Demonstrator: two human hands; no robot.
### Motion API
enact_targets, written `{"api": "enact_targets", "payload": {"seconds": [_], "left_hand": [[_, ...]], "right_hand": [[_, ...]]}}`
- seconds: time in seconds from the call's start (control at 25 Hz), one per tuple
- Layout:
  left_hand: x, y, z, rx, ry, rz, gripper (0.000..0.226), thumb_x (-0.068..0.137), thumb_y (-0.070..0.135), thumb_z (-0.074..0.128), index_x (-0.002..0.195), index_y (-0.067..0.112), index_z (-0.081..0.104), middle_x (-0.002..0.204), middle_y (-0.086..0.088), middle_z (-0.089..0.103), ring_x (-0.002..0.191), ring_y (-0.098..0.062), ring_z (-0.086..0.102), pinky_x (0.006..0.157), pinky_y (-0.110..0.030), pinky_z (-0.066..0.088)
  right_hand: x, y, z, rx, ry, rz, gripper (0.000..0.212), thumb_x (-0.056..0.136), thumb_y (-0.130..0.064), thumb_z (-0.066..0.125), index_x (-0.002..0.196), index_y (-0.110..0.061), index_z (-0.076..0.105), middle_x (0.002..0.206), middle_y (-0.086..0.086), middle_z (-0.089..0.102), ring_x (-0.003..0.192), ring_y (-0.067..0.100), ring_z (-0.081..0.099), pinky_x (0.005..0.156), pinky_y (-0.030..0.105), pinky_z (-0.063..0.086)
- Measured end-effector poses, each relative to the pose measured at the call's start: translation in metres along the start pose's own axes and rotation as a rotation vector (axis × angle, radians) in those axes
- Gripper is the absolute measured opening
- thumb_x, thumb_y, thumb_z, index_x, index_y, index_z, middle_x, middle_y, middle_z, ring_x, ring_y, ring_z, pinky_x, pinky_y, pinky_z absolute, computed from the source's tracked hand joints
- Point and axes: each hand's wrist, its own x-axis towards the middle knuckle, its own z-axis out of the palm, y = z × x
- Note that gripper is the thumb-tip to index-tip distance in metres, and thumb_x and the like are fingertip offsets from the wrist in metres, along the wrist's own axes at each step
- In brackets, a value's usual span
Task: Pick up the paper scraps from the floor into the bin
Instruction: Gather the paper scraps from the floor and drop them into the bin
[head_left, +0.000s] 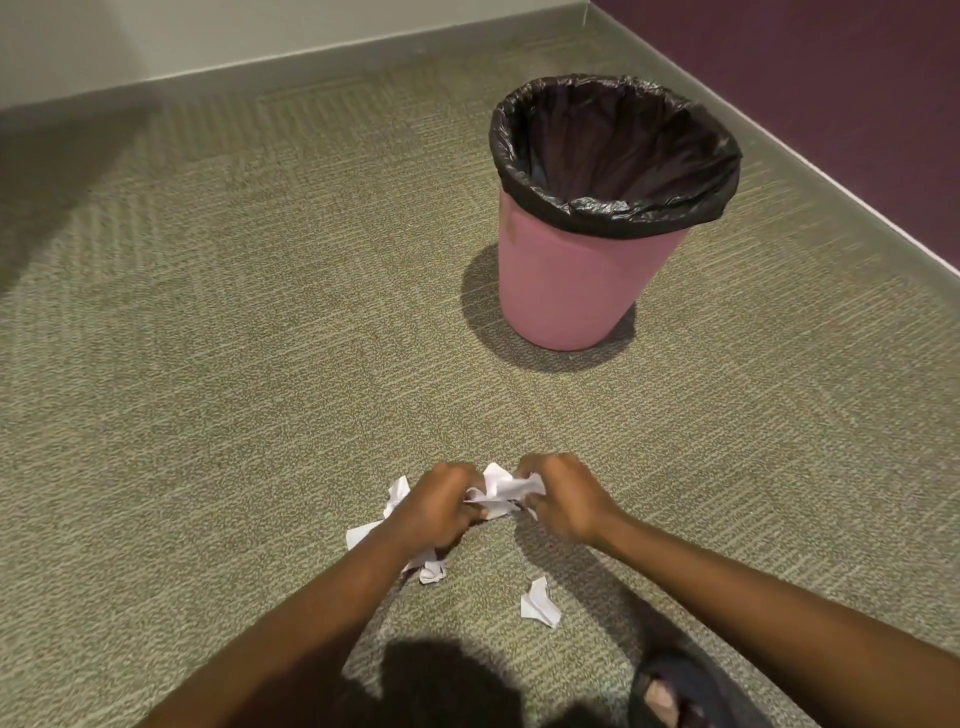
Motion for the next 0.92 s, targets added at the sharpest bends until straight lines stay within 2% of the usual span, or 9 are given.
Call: {"api": "enact_targets", "payload": {"seconds": [0.12,0.28,0.32,0.4,0.44,0.56,0.68,0.8,0.92], "left_hand": [[0.025,0.014,-0.04,-0.086,0.014,0.024,0.027,0.079,0.017,0.078,0.104,0.014,0.071,0.102,0.002,0.068,0.086,-0.013,0.061,0.075,-0.025,0.049],[0.045,0.033,-0.112,-0.123,0.116,0.043,0.024,0.077,0.013,0.079,0.1,0.01,0.072,0.099,-0.003,0.069,0.087,-0.018,0.063,0.077,-0.035,0.056],[0.047,0.039,-0.131,-0.139,0.15,0.044,0.024,0.077,0.015,0.079,0.099,0.01,0.073,0.096,-0.004,0.07,0.084,-0.02,0.063,0.072,-0.036,0.056],[0.045,0.058,-0.167,-0.242,0.236,0.074,0.019,0.075,0.018,0.08,0.092,0.012,0.073,0.088,-0.002,0.069,0.077,-0.02,0.062,0.06,-0.028,0.05],[0.043,0.072,-0.185,-0.321,0.282,0.098,0.018,0.075,0.018,0.08,0.09,0.013,0.073,0.085,-0.001,0.068,0.076,-0.019,0.063,0.06,-0.025,0.049],[0.047,0.121,-0.233,-0.513,0.456,0.213,0.015,0.075,0.018,0.08,0.087,0.021,0.072,0.085,0.001,0.07,0.082,-0.022,0.068,0.068,-0.034,0.056],[0.075,0.166,-0.27,-0.626,0.6,0.308,0.016,0.076,0.015,0.079,0.086,0.022,0.07,0.087,0.001,0.071,0.083,-0.019,0.07,0.065,-0.028,0.058],[0.127,0.189,-0.286,-0.671,0.578,0.236,0.017,0.075,0.009,0.078,0.09,0.014,0.07,0.091,-0.005,0.072,0.083,-0.018,0.071,0.073,-0.036,0.061],[0.172,0.189,-0.275,-0.431,0.598,0.065,0.023,0.072,0.011,0.079,0.093,0.007,0.072,0.094,-0.01,0.073,0.084,-0.023,0.071,0.075,-0.046,0.06]], "right_hand": [[0.008,-0.002,-0.042,0.041,0.138,0.008,0.017,0.089,-0.007,0.065,0.104,-0.013,0.071,0.094,0.004,0.069,0.081,0.02,0.065,0.054,0.02,0.043],[0.009,0.0,-0.106,0.1,0.332,0.071,0.02,0.087,-0.018,0.071,0.105,-0.008,0.072,0.096,0.007,0.072,0.086,0.025,0.066,0.073,0.037,0.055],[0.006,-0.002,-0.123,0.135,0.363,0.067,0.021,0.087,-0.019,0.072,0.105,-0.007,0.072,0.097,0.007,0.073,0.085,0.025,0.067,0.071,0.036,0.055],[-0.003,-0.01,-0.158,0.209,0.438,0.037,0.024,0.087,-0.018,0.072,0.109,-0.008,0.071,0.098,0.004,0.072,0.084,0.021,0.068,0.061,0.028,0.049],[-0.006,-0.016,-0.175,0.257,0.487,0.014,0.024,0.087,-0.018,0.073,0.109,-0.01,0.071,0.098,0.002,0.072,0.082,0.019,0.068,0.06,0.026,0.048],[-0.008,-0.037,-0.231,0.432,0.647,-0.076,0.025,0.088,-0.018,0.07,0.113,-0.017,0.07,0.102,-0.003,0.072,0.083,0.015,0.07,0.065,0.032,0.056],[0.029,-0.048,-0.279,0.485,0.788,-0.093,0.032,0.087,-0.014,0.066,0.12,-0.015,0.066,0.107,0.002,0.071,0.09,0.017,0.07,0.072,0.036,0.059],[0.083,-0.047,-0.308,0.514,0.793,-0.028,0.031,0.084,-0.01,0.066,0.114,-0.009,0.066,0.101,0.009,0.072,0.085,0.022,0.071,0.074,0.043,0.061],[0.116,-0.036,-0.313,0.485,0.744,0.054,0.024,0.085,-0.008,0.065,0.109,-0.005,0.066,0.097,0.012,0.072,0.082,0.023,0.07,0.07,0.039,0.059]]}}
